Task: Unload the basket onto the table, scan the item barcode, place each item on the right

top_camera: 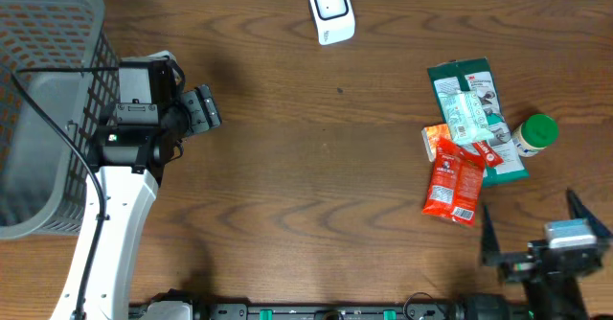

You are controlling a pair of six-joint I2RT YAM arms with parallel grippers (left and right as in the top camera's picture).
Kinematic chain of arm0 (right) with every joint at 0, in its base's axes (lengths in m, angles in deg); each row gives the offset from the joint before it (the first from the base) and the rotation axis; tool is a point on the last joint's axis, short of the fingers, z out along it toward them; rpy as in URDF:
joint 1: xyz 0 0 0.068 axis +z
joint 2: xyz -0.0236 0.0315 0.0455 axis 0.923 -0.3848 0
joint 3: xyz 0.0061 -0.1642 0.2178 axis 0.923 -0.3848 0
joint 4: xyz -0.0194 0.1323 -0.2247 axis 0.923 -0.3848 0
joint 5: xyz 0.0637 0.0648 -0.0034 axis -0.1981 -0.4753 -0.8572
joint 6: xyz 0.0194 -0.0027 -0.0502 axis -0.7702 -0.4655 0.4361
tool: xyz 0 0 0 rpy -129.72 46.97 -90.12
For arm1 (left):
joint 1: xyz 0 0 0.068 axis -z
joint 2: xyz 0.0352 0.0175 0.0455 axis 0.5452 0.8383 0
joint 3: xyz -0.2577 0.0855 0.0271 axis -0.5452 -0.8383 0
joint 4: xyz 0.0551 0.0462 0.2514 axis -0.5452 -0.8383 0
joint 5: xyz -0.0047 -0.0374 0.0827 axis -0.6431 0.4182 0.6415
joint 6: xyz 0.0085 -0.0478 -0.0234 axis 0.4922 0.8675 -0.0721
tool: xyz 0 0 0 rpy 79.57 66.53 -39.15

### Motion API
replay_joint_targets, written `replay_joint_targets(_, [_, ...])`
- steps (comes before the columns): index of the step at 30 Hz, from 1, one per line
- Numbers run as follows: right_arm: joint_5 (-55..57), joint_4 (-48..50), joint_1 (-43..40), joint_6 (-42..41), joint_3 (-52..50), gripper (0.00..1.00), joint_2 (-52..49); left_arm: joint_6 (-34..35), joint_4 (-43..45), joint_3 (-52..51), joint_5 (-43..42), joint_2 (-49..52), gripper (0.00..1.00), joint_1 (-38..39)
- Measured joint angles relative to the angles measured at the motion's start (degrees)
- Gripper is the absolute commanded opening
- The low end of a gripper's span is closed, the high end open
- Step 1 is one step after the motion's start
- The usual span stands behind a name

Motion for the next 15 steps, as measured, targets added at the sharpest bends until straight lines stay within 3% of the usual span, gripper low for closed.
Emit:
replay_joint_targets(2, [-1.0, 5.5, 0.0, 0.1, -6.6, 0.99, 3.4, 0.0, 0.0, 0.0, 0.0, 0.0, 0.84, 0.0])
replay_joint_targets(11, [-4.7, 49.7, 0.0, -0.2, -31.9, 0.99, 11.3, 0.0, 0.0, 0.0, 0.0, 0.0, 0.84, 0.0])
replay_joint_targets(15, [-4.6, 60.4, 0.0, -1.9, -39.5, 0.99, 11.8, 0.0, 0.0, 0.0, 0.0, 0.0, 0.84, 0.0])
